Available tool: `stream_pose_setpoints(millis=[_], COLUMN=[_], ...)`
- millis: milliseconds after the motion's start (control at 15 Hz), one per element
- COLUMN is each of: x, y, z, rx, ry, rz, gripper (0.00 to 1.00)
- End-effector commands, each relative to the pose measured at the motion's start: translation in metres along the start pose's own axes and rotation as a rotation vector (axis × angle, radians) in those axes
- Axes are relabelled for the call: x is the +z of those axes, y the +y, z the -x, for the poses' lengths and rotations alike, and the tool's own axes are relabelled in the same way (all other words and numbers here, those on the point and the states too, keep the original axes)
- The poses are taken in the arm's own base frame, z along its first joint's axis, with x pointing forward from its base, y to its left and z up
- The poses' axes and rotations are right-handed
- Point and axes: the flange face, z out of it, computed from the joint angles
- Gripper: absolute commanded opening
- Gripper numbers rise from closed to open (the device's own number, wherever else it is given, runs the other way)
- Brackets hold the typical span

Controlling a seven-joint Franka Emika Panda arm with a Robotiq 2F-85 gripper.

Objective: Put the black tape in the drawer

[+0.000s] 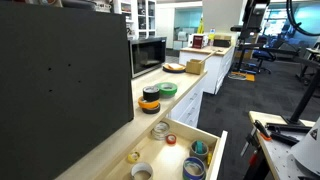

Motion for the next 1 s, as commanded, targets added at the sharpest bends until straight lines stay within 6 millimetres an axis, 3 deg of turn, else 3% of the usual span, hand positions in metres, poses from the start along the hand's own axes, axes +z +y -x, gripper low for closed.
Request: stream_pose_setpoints(millis=[0, 533, 733, 933], x=[0.0, 0.008, 0.023, 0.046], y=[0.0, 0.001, 0.007, 0.016], z=[0.0, -0.009, -0.027, -0.06], rx=[0.0, 0.021, 0.031, 0.019], ry=[-0.001, 0.021, 0.024, 0.025], rz=[0.0, 0.046, 0.093, 0.152], gripper=[1.0, 1.0, 1.0, 1.0])
